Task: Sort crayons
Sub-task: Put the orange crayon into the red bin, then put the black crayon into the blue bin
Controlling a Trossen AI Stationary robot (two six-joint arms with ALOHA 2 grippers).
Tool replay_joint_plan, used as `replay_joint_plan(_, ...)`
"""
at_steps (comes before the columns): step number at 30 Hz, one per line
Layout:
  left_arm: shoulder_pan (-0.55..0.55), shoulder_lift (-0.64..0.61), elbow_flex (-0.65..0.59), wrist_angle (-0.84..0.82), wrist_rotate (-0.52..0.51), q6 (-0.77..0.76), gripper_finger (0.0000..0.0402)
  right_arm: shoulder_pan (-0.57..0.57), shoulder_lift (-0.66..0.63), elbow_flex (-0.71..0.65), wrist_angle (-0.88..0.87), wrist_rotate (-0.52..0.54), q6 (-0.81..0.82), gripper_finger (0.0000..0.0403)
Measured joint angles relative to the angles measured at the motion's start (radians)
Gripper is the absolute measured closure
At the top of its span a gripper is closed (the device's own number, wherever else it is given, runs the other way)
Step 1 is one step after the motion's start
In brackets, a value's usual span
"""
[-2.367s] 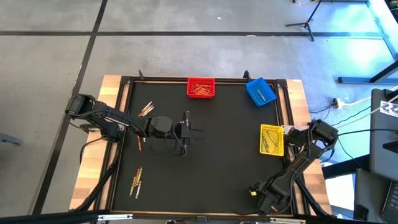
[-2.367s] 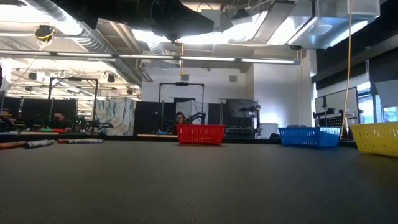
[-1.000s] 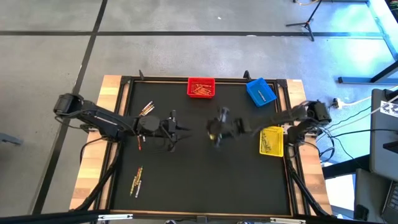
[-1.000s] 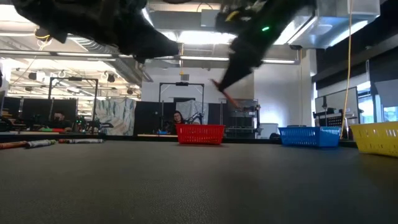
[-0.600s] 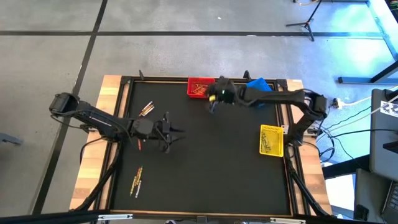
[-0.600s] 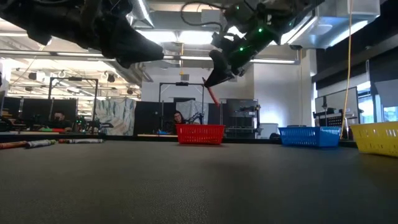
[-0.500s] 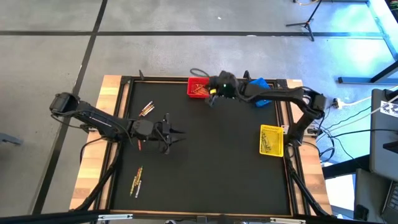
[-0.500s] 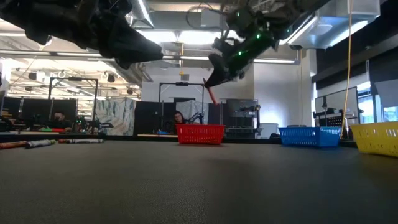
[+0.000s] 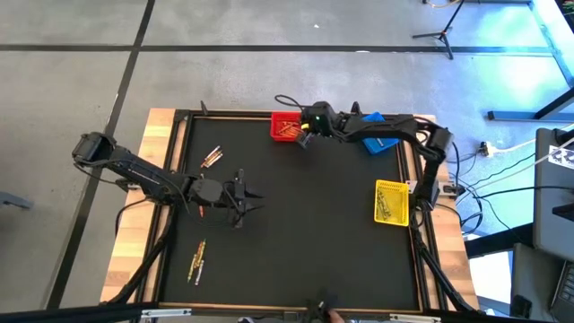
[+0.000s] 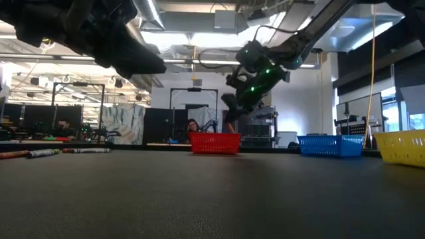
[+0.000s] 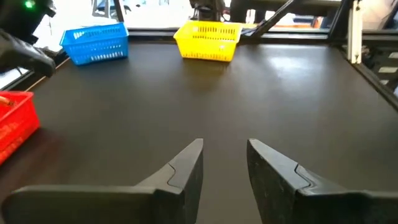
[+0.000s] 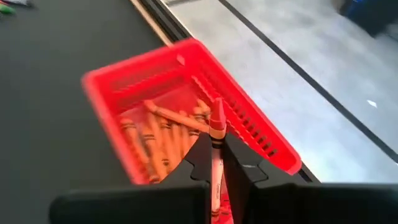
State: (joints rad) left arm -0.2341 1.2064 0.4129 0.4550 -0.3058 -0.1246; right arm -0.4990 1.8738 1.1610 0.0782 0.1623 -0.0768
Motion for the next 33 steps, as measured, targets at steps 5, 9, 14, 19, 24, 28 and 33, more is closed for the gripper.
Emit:
replay_joint_plan(5, 0.016, 0.0, 0.0, 0.0, -0.001, 0.003, 0.0287, 0.001, 0.029, 0.003, 0.078, 0.115, 0.1, 0.035)
replay_joint_plan(9, 0.032, 0.0, 0.0, 0.001, -0.001, 0.004, 0.0287, 0.002, 0.027, 0.021, 0.047, 0.128, 0.124, 0.0316)
replay_joint_plan(14, 0.049, 0.0, 0.0, 0.002, -0.002, 0.004, 0.0287, 0.007, 0.026, 0.026, 0.048, 0.001, 0.107, 0.0299)
replay_joint_plan(19, 0.053, 0.0, 0.0, 0.002, -0.001, 0.004, 0.0287, 0.023, 0.015, 0.026, 0.016, -0.001, 0.089, 0.0297)
replay_joint_plan(24, 0.053, -0.002, 0.0, 0.009, -0.013, 0.027, 0.0287, 0.091, -0.107, 0.019, -0.099, -0.035, 0.021, 0.0297)
replay_joint_plan(28, 0.054, -0.002, 0.0, 0.01, -0.046, 0.03, 0.0287, 0.189, -0.239, -0.065, -0.129, -0.042, -0.035, 0.0297)
replay_joint_plan(33, 0.056, -0.002, 0.0, 0.004, -0.158, 0.026, 0.0287, 0.312, -0.43, -0.309, 0.094, -0.028, -0.089, 0.0297)
